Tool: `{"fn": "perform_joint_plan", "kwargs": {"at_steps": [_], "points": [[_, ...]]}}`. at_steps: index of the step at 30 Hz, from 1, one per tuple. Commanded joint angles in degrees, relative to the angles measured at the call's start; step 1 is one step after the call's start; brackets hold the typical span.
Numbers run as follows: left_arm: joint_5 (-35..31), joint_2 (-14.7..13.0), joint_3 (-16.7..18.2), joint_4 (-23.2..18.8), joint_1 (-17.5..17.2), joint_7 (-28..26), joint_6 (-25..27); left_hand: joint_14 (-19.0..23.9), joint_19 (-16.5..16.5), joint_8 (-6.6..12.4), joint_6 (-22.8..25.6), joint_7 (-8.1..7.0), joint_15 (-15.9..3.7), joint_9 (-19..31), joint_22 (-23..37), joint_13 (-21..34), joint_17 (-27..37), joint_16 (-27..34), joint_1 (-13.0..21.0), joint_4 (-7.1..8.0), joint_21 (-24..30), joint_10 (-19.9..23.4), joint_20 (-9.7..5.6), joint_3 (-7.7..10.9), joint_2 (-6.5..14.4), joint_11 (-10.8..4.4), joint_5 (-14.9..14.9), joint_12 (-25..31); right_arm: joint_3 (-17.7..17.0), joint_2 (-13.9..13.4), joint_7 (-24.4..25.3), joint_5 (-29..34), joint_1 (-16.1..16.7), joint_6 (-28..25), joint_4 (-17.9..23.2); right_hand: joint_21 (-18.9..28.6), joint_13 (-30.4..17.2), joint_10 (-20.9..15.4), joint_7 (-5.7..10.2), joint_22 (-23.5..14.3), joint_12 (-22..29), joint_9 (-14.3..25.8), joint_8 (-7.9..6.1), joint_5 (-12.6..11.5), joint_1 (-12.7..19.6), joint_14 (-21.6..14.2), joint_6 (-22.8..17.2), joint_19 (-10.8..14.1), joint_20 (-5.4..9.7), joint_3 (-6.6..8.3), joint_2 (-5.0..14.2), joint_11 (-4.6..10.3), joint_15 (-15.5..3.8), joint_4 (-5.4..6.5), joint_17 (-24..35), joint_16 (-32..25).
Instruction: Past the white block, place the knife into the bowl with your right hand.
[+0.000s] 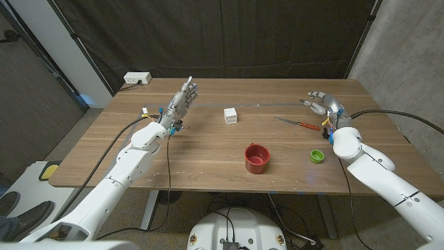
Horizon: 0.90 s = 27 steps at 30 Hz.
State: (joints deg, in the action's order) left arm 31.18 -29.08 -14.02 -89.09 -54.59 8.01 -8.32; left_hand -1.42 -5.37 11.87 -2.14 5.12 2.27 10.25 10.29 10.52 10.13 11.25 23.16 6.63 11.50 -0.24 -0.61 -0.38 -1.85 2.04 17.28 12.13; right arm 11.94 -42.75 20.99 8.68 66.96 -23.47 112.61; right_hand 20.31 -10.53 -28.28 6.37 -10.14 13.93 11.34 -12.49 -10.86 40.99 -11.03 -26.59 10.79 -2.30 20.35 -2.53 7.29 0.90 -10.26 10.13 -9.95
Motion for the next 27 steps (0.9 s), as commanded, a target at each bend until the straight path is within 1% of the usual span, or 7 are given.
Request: {"fn": "perform_joint_plan", "kwargs": {"at_steps": [1, 3, 4, 6, 8, 13, 27], "points": [[-0.2, -0.1, 0.2, -0.1, 0.0, 0.1, -0.2, 0.0, -0.4, 0.15, 0.4, -0.05, -0.08, 0.2, 0.1, 0.1, 0.2, -0.1, 0.3, -0.17, -0.3, 0.3, -0.29, -0.14, 0.1, 0.18, 0.0, 0.2, 4.5, -2.6, -2.1, 6.0, -2.6, -9.9, 2.9, -0.9, -0.2, -0.6, 0.38, -0.1, 0.0, 0.1, 0.04, -0.6, 1.4, 0.1, -0.2, -1.2, -1.68, 0.31, -0.44, 0.29, -0.39, 0.20, -0.1, -0.4], [-0.2, -0.1, 0.2, -0.1, -0.1, 0.1, -0.3, -0.1, -0.4, 0.15, 0.5, -0.10, -0.01, 0.2, 0.1, 0.1, 0.2, -0.1, 0.3, -0.17, -0.3, 0.3, -0.29, -0.16, 0.1, 0.08, -0.1, 0.2, 4.9, -2.8, -2.9, 6.1, -3.0, -10.6, 2.9, -1.4, -0.2, -0.7, 0.41, -0.1, 0.0, 0.1, 0.05, -0.6, 1.7, 0.2, -0.3, -1.9, -2.37, 0.28, -0.61, 0.31, -0.36, 0.31, -0.1, -0.4], [-0.2, -0.1, 0.2, -0.1, -0.1, 0.1, -0.3, -0.1, -0.4, 0.13, 0.5, -0.10, -0.03, 0.2, 0.1, 0.1, 0.2, -0.1, 0.3, -0.17, -0.3, 0.3, -0.27, -0.17, 0.2, 0.09, -0.1, 0.2, 5.0, -2.7, -3.3, 5.8, -3.2, -11.1, 3.0, -1.6, -0.2, -0.7, 0.47, 0.0, 0.0, 0.2, 0.10, -0.6, 1.9, 0.2, -0.4, -1.7, -3.75, 0.24, -0.82, 0.28, -0.19, 0.45, -0.1, -0.4], [-0.1, 0.0, 0.2, -0.2, -0.2, -0.1, -0.3, 0.0, -0.5, 0.11, 0.5, -0.10, -0.06, 0.2, 0.1, 0.1, 0.2, -0.1, 0.3, -0.17, -0.3, 0.4, -0.23, -0.20, 0.2, 0.09, -0.1, 0.2, 5.3, -2.9, -4.3, 5.6, -3.7, -12.0, 3.1, -2.4, -0.2, -0.8, 0.67, 0.1, -0.2, 0.2, 0.31, -0.7, 2.4, -0.8, -0.3, -1.3, -8.43, 0.09, -1.21, 0.30, 0.80, 0.93, -0.1, -0.9], [-0.1, 0.1, 0.3, -0.1, -0.2, -0.1, -0.3, 0.0, -0.6, 0.10, 0.5, -0.10, -0.05, 0.2, 0.1, 0.1, 0.2, -0.1, 0.3, -0.17, -0.3, 0.5, -0.18, -0.22, 0.2, 0.28, -0.1, 0.2, 5.8, -3.0, -5.1, 5.7, -4.4, -13.2, 3.2, -2.9, -0.2, -1.2, 0.70, 0.1, -0.1, 0.3, 0.32, -0.7, 2.6, -2.1, -0.4, -1.3, -9.63, 0.02, -1.34, 0.20, 1.24, 1.09, -0.1, -1.2], [-0.2, 0.1, 0.3, -0.4, -0.4, -0.5, -0.3, 0.2, -0.5, 0.11, 0.8, -0.05, 0.01, 0.2, 0.1, 0.1, 0.2, -0.1, 0.4, -0.19, -0.2, 0.7, -0.72, -0.28, 0.3, 0.28, -0.1, 0.2, 8.3, -4.2, -6.8, 7.5, -6.2, -16.7, 3.5, -3.7, -0.2, -1.4, 0.84, 0.2, -0.2, 0.3, 0.25, -0.6, 2.5, -1.6, -0.8, -2.0, -10.07, -0.14, -1.40, 0.36, 2.07, 1.36, 0.0, -0.9], [-0.3, -0.2, 1.0, -2.0, -1.9, -1.4, -0.6, 0.4, -0.5, 0.05, 1.1, -0.03, -0.01, 0.2, 0.1, 0.1, 0.2, -0.1, 0.5, -0.22, -0.2, 1.0, -1.65, -0.41, 0.5, 0.22, -0.1, 0.1, 13.3, -6.0, -10.1, 10.8, -9.2, -22.8, 3.9, -5.1, -0.2, -1.7, 1.78, 0.1, -0.2, 0.3, 0.18, -0.6, 2.6, -1.5, -1.3, -3.5, -10.18, -0.33, -1.47, 1.30, 1.56, 1.58, 0.0, -0.8]]}}
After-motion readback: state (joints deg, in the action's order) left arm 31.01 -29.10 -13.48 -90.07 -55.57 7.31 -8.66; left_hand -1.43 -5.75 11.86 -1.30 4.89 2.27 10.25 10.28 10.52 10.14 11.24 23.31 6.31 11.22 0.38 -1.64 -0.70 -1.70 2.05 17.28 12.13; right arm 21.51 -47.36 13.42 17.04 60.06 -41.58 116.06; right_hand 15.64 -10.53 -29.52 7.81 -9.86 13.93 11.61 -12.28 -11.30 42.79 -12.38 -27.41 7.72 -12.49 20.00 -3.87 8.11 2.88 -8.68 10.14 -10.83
